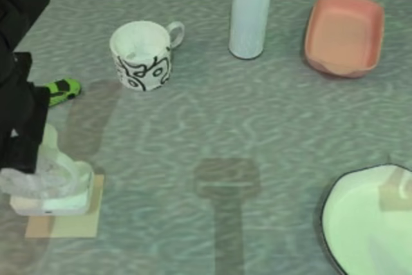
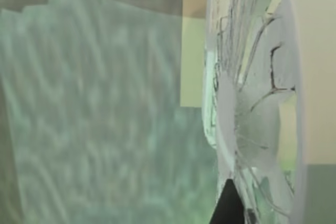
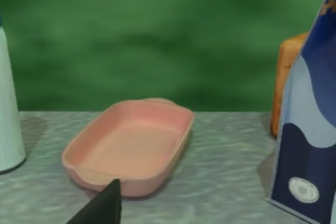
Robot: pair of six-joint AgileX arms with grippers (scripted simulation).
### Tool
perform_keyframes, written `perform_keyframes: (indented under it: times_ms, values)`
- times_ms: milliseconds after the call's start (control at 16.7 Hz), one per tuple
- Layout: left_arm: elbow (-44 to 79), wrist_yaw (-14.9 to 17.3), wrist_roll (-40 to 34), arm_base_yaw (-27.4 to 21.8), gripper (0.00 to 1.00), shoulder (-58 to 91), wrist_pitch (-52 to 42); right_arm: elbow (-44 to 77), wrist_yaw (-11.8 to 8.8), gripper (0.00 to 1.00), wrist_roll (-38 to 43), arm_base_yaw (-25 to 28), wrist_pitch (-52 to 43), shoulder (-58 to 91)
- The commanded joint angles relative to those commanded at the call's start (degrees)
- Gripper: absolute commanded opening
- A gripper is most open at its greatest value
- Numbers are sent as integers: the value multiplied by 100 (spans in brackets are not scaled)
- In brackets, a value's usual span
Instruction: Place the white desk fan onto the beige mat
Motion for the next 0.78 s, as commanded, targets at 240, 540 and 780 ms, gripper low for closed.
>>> perform_keyframes:
  times_ms: [240, 540, 780]
  values:
    - [-476, 8, 16, 62, 0, 38, 536, 0, 0, 100, 0, 0, 0, 0]
    - [-540, 10, 19, 68, 8, 46, 603, 0, 0, 100, 0, 0, 0, 0]
    - [-540, 10, 19, 68, 38, 46, 603, 0, 0, 100, 0, 0, 0, 0]
